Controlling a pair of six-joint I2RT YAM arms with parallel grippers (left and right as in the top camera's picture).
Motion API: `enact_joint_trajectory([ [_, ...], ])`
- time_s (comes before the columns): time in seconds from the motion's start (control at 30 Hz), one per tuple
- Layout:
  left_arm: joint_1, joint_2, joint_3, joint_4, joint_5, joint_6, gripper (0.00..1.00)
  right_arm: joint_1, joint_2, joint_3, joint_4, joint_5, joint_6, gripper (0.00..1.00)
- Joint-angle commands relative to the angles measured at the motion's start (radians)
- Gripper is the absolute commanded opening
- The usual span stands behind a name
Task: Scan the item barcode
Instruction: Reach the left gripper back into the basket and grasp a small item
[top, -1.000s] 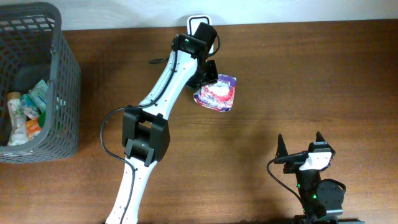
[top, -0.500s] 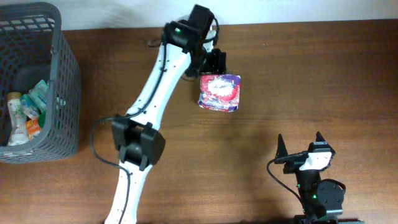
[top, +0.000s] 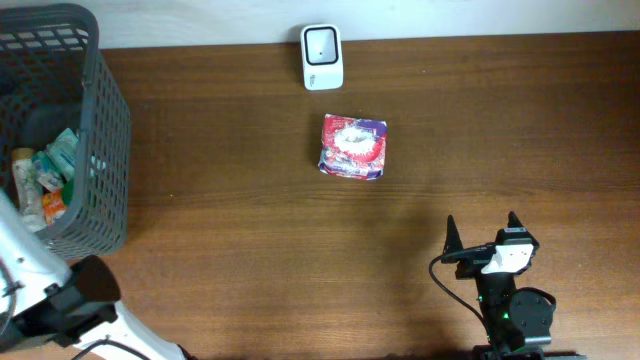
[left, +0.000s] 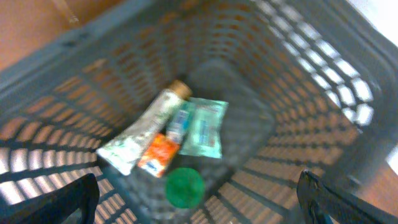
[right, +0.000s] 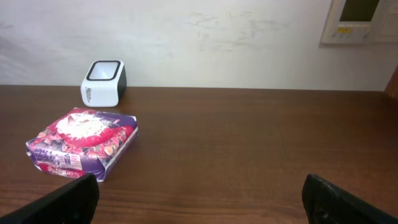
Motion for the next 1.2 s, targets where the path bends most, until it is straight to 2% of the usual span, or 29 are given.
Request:
enact_joint_trajectory([
  [0.0,0.09,0.0,-0.029,-0.035,0.021,-0.051,0.99,0.005,-0.006,-0.008,-0.003,0.005,0.005,0.99],
  [0.07,0.102,0.027,-0.124,-0.007,0.018,-0.05,1.0,0.005,-0.006,-0.008,-0.003,0.005,0.005,0.99],
  [0.13,0.102,0.066,-0.185,0.021,0.016,-0.028,0.84,0.005,-0.006,-0.008,-0.003,0.005,0.005,0.99],
  [0.17,0.1,0.091,-0.232,0.068,0.013,0.024,0.77,0.005,-0.006,-0.008,-0.003,0.005,0.005,0.99],
  [0.2,0.1,0.108,-0.27,0.103,0.013,0.064,0.76,0.005,-0.006,-0.008,-0.003,0.005,0.005,0.99],
  [0.3,0.101,0.156,-0.312,0.125,0.011,0.089,0.7,0.005,-0.006,-0.008,-0.003,0.005,0.005,0.99],
  [0.4,0.095,0.188,-0.336,0.215,0.011,0.127,0.7,0.005,-0.006,-0.008,-0.003,0.005,0.005,0.99],
  [0.47,0.092,0.237,-0.336,0.259,0.027,0.129,0.59,0.005,-0.006,-0.008,-0.003,0.005,0.005,0.99],
  [0.53,0.081,0.282,-0.336,0.259,0.03,0.158,0.59,0.005,-0.006,-0.008,-0.003,0.005,0.005,0.99],
  [0.6,0.071,0.341,-0.336,0.26,0.015,0.175,0.63,0.005,-0.006,-0.008,-0.003,0.005,0.005,0.99],
  [0.8,0.072,0.456,-0.336,0.259,-0.055,0.175,0.62,0.005,-0.006,-0.008,-0.003,0.005,0.005,0.99],
  [0.87,0.072,0.478,-0.336,0.259,-0.054,0.175,0.41,0.005,-0.006,-0.008,-0.003,0.005,0.005,0.99],
  [0.9,0.072,0.478,-0.336,0.259,-0.054,0.175,0.39,0.005,-0.006,-0.008,-0.003,0.005,0.005,0.99],
  [0.93,0.072,0.478,-0.336,0.259,-0.054,0.175,0.32,0.005,-0.006,-0.008,-0.003,0.005,0.005,0.99],
  [1.0,0.072,0.478,-0.336,0.251,-0.054,0.175,0.0,0.005,-0.006,-0.008,-0.003,0.005,0.005,0.99],
  [1.07,0.072,0.469,-0.32,0.231,-0.054,0.163,0.0,0.005,-0.006,-0.008,-0.003,0.005,0.005,0.99],
  [1.17,0.072,0.384,-0.232,0.185,-0.051,0.045,0.0,0.005,-0.006,-0.008,-0.003,0.005,0.005,0.99],
])
